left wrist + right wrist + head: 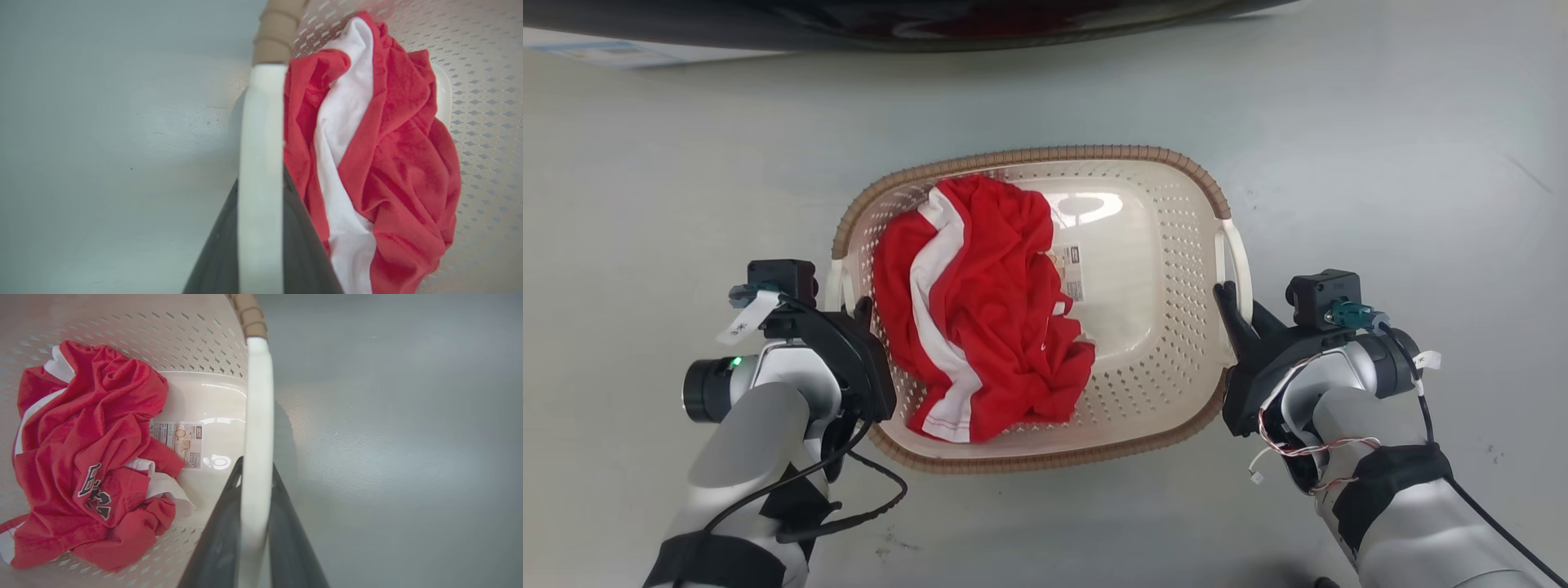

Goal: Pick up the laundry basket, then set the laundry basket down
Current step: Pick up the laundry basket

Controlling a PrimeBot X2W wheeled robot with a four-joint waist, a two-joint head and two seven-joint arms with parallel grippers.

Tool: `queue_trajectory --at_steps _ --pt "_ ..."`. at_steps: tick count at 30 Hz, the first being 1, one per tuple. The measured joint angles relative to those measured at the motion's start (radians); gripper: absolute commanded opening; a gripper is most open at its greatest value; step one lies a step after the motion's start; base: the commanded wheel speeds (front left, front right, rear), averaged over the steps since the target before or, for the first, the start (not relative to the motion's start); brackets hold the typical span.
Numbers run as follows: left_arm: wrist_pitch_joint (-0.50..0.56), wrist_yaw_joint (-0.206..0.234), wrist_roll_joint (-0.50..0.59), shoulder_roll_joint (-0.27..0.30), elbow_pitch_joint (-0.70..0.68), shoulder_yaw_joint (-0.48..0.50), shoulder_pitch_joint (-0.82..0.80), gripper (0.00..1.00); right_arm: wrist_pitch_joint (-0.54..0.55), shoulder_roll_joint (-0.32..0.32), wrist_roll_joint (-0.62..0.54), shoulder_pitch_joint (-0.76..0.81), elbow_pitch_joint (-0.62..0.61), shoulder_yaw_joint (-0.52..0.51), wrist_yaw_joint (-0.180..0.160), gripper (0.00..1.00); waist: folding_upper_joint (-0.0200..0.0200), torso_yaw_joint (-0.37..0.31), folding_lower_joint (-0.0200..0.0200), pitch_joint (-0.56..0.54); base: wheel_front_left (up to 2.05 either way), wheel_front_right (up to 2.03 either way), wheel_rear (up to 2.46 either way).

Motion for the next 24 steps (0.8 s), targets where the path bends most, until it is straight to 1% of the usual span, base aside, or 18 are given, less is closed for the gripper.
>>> queue_trajectory --at_steps 6,10,12,22,24 --pt "0.049 -0.016 -0.020 -0.015 0.044 0.001 -0.012 0.00 0.044 0.003 0.016 -0.021 0.062 -0.004 0.016 0.00 0.0000 0.003 0.0000 -0.051 0.00 0.00 0.00" --pt "0.083 -0.017 -0.047 -0.023 0.069 0.006 -0.019 0.00 0.079 0.005 0.034 -0.037 0.098 -0.006 0.025 0.00 0.0000 0.005 0.0000 -0.090 0.00 0.00 0.00" --pt "0.104 -0.025 -0.058 -0.026 0.083 0.006 -0.020 0.00 0.100 0.007 0.044 -0.044 0.114 -0.006 0.026 0.00 0.0000 0.007 0.0000 -0.111 0.00 0.00 0.00" --pt "0.198 -0.026 -0.087 -0.040 0.123 0.013 -0.021 0.00 0.193 0.017 0.074 -0.057 0.192 -0.012 0.039 0.00 0.0000 0.017 -0.0001 -0.216 0.00 0.00 0.00" --pt "0.219 -0.033 -0.093 -0.041 0.128 0.013 -0.019 0.00 0.209 0.018 0.082 -0.057 0.203 -0.012 0.041 0.00 0.0000 0.020 0.0000 -0.238 0.00 0.00 0.00"
